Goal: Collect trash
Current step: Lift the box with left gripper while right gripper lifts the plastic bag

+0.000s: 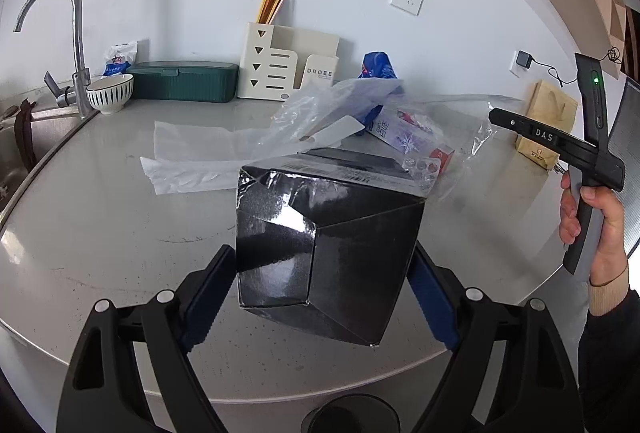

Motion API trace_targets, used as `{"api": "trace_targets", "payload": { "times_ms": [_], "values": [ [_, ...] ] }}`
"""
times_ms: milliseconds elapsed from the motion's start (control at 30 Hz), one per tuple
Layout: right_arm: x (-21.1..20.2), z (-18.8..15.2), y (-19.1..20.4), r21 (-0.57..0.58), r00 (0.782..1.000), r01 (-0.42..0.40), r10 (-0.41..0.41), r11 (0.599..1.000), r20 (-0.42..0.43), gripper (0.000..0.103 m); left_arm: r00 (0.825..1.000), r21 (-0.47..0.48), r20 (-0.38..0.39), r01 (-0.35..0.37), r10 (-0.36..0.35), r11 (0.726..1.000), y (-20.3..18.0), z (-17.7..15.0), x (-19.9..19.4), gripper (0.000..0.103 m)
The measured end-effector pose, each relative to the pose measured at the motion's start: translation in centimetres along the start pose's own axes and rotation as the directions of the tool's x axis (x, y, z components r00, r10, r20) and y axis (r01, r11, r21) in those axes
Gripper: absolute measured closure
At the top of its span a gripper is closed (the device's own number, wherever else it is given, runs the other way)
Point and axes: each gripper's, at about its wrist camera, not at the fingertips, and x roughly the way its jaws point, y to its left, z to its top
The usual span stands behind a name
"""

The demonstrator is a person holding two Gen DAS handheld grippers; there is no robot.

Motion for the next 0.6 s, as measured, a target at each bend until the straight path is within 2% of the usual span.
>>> {"api": "trace_targets", "payload": {
  "times_ms": [167,600],
  "values": [
    [-1.4,0.0,-0.7,0.003,0.999,0.031,-0.031,1.000,0.027,0.097,0.999,-0.011,0.027,0.023,-0.023,1.000,-0.4,-0.2,-1.1,0.019],
    [-4.6,0.9,-2.5,0.040,0.996,0.048,-0.051,0.998,0.074,0.097,0.998,-0.018,0.050,0.041,-0.040,0.999,-1.5,0.2,-2.6,0.020]
  ]
}}
